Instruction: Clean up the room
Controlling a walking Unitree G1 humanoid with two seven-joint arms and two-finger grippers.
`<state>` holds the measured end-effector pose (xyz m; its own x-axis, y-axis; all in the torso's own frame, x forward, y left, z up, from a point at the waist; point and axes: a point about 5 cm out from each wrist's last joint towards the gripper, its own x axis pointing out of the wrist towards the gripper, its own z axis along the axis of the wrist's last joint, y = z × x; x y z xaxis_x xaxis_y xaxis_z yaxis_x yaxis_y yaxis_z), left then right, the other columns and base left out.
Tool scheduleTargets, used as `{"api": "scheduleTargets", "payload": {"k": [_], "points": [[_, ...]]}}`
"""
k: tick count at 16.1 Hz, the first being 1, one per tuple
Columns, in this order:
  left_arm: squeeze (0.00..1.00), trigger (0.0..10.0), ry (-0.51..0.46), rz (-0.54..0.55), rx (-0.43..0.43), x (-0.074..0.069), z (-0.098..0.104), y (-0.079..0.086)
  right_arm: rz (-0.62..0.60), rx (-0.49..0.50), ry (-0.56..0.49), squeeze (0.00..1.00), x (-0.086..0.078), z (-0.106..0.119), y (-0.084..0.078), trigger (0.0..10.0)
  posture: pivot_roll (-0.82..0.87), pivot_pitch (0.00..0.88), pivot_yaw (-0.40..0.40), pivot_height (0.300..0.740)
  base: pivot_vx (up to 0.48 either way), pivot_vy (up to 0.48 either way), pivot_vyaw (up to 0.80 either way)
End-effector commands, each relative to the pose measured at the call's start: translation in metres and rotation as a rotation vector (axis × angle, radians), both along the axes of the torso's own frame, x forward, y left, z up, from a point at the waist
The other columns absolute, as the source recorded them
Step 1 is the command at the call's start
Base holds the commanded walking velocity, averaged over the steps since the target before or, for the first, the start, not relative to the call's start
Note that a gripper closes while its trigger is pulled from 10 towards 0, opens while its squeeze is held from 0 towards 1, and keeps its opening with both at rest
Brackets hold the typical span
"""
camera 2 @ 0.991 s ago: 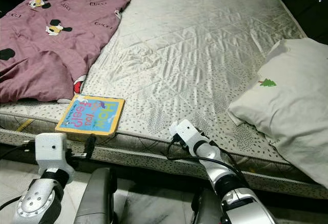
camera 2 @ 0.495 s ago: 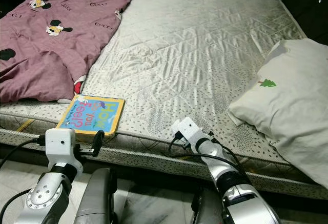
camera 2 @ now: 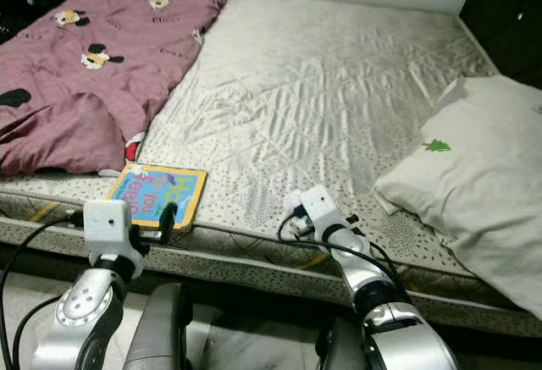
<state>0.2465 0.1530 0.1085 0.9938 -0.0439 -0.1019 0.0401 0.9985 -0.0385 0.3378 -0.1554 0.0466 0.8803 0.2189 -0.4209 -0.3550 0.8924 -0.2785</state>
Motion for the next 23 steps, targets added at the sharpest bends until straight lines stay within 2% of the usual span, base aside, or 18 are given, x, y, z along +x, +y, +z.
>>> {"api": "scheduleTargets", "payload": {"k": [1,3,6,9,13,15,16,17,20,23], "points": [[0.0,10.0,-0.003,0.014,-0.013,0.001,-0.002,0.001,-0.011,0.043,-0.038,0.0,0.004,0.008,0.0,0.0,0.09,0.0,-0.061,0.539,0.0,0.0,0.0],[0.0,10.0,-0.012,0.018,-0.017,0.004,-0.004,-0.001,-0.032,0.107,-0.049,0.0,0.003,0.008,0.002,0.0,0.08,0.0,-0.062,0.539,0.0,0.0,0.0],[0.0,10.0,-0.041,0.03,-0.015,0.017,0.0,0.004,-0.068,0.182,-0.071,0.0,0.004,0.012,0.003,0.0,0.07,0.0,-0.058,0.539,0.0,0.0,0.0],[0.0,10.0,-0.08,0.059,-0.029,0.025,0.003,0.01,-0.15,0.373,-0.136,0.0,0.015,0.033,0.001,0.0,0.07,0.0,-0.055,0.539,0.0,0.0,0.0],[0.0,10.0,-0.128,0.111,-0.023,0.032,0.007,0.02,-0.225,0.544,-0.248,0.0,0.019,0.055,0.0,0.0,0.07,0.0,-0.051,0.539,0.0,0.0,0.0],[0.0,10.0,-0.135,0.112,-0.02,0.031,0.006,0.022,-0.213,0.569,-0.335,0.0,0.015,0.07,0.004,0.0,0.05,0.0,-0.038,0.539,0.0,0.0,0.0],[0.0,10.0,-0.133,0.107,-0.016,0.03,0.005,0.022,-0.214,0.581,-0.369,0.0,0.013,0.075,0.005,1.3,0.05,0.0,-0.034,0.539,0.0,0.0,0.0],[0.0,10.0,-0.135,0.099,-0.013,0.03,0.005,0.02,-0.222,0.601,-0.39,0.0,0.011,0.079,0.005,10.0,0.05,0.0,-0.032,0.539,0.0,0.0,0.0],[0.0,10.0,-0.151,0.09,-0.005,0.036,0.008,0.021,-0.209,0.638,-0.437,0.0,0.013,0.094,0.007,10.0,0.05,0.0,-0.034,0.548,0.0,0.0,0.0],[0.0,10.0,-0.135,0.087,0.003,0.03,0.004,0.022,-0.213,0.632,-0.449,0.0,0.012,0.098,0.007,10.0,0.06,0.0,-0.024,0.581,0.0,0.0,0.0]]}}
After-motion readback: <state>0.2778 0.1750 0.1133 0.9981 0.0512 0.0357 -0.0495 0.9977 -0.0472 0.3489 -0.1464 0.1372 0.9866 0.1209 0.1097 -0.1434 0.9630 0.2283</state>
